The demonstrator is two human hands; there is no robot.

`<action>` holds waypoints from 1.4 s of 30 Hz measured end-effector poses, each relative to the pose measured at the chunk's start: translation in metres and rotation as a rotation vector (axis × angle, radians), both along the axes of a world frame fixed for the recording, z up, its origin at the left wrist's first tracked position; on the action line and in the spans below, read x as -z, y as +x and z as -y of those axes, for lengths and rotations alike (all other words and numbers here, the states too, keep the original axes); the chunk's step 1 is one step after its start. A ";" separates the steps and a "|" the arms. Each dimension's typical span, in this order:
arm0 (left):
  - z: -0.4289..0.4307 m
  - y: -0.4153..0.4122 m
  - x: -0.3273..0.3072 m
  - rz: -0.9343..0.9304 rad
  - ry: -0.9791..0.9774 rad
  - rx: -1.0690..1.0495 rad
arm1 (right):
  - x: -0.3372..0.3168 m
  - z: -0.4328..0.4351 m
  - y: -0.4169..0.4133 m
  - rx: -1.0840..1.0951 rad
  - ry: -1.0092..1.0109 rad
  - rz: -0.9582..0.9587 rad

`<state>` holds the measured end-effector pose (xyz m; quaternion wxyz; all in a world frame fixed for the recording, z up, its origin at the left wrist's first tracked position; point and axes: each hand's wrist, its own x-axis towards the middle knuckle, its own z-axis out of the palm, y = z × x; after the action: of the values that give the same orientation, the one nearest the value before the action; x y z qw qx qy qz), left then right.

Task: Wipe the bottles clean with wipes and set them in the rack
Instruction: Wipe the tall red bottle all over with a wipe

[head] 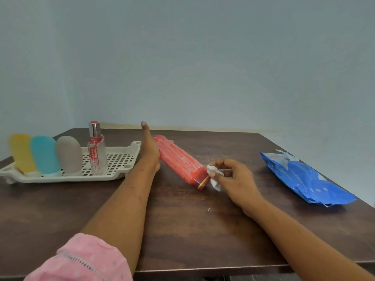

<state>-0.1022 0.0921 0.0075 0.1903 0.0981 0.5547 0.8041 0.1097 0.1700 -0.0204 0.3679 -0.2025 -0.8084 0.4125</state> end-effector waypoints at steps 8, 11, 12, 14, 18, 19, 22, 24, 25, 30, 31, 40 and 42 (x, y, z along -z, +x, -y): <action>0.000 0.001 -0.008 -0.136 0.146 0.062 | -0.005 -0.007 -0.022 0.015 0.231 -0.048; -0.001 -0.004 -0.006 -0.143 0.170 0.089 | -0.001 -0.012 -0.025 -0.014 0.244 -0.056; -0.001 -0.004 -0.006 -0.141 0.182 0.095 | 0.000 -0.014 -0.025 -0.021 0.236 -0.063; -0.002 -0.006 -0.005 -0.142 0.186 0.095 | 0.001 -0.016 -0.025 -0.027 0.228 -0.068; -0.003 -0.007 -0.004 -0.151 0.187 0.109 | 0.001 -0.015 -0.026 -0.039 0.222 -0.076; -0.003 -0.008 -0.004 -0.148 0.190 0.108 | 0.001 -0.014 -0.026 -0.045 0.224 -0.075; -0.002 -0.010 -0.004 -0.162 0.183 0.104 | 0.003 -0.015 -0.023 -0.070 0.252 -0.079; -0.001 -0.009 -0.004 -0.162 0.182 0.104 | 0.003 -0.018 -0.021 -0.061 0.263 -0.075; -0.001 -0.009 -0.004 -0.163 0.181 0.100 | 0.003 -0.019 -0.022 -0.043 0.267 -0.080; 0.001 -0.008 -0.006 -0.180 0.174 0.111 | 0.001 -0.010 -0.026 -0.050 0.286 -0.110; 0.001 -0.008 -0.006 -0.180 0.172 0.113 | 0.001 -0.009 -0.024 -0.067 0.309 -0.088; 0.002 -0.006 -0.009 -0.190 0.155 0.100 | -0.002 -0.004 -0.026 -0.062 0.396 -0.080; 0.002 -0.005 -0.009 -0.191 0.148 0.082 | -0.001 -0.004 -0.020 -0.102 0.463 -0.022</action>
<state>-0.1074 0.0901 0.0169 0.1619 0.2105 0.5048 0.8214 0.0894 0.1740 -0.0191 0.3919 -0.0673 -0.8865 0.2364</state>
